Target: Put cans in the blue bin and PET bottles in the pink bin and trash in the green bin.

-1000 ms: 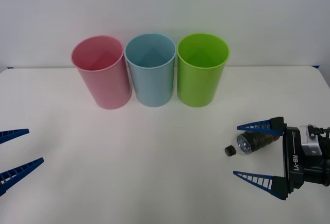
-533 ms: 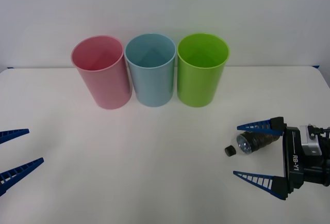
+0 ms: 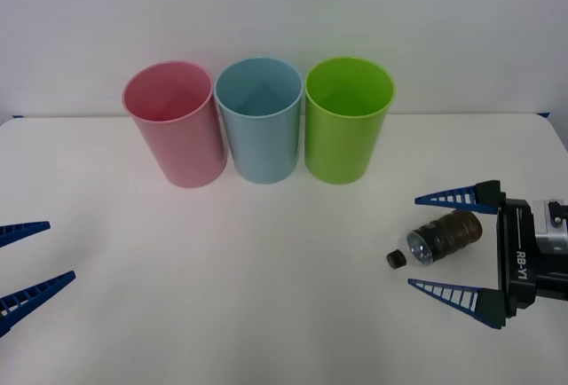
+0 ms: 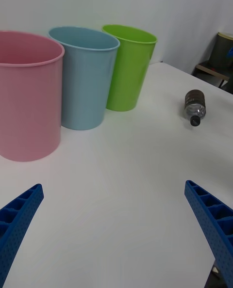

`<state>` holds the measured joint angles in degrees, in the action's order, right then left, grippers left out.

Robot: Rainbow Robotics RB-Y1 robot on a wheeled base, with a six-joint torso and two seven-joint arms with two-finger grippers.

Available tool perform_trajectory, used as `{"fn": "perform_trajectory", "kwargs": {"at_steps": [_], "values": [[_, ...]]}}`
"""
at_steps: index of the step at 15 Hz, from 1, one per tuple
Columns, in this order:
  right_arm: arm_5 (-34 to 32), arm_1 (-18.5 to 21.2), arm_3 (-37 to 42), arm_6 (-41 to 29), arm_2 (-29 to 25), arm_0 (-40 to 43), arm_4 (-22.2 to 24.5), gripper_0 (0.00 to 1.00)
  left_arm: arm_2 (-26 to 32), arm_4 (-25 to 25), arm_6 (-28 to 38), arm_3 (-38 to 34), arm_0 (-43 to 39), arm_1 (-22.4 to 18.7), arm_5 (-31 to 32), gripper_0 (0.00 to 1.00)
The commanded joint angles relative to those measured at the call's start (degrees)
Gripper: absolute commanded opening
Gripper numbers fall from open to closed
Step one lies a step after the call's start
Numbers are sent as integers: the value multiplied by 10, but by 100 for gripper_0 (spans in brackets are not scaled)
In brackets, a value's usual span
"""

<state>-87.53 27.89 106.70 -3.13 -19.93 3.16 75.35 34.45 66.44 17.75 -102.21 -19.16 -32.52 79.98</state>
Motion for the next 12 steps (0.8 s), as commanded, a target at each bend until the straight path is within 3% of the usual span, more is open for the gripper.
{"fn": "perform_trajectory", "kwargs": {"at_steps": [1,3,9,12], "values": [[3,48,-1,14,-6,-25,3,100,0,0,0,0,0,0,0,100],[3,87,-11,26,-7,-37,3,100,0,0,0,0,0,0,0,100],[3,179,-95,168,29,-92,32,100,0,0,0,0,0,0,0,100],[3,209,-107,239,32,-107,78,100,0,0,0,0,0,0,0,100]]}}
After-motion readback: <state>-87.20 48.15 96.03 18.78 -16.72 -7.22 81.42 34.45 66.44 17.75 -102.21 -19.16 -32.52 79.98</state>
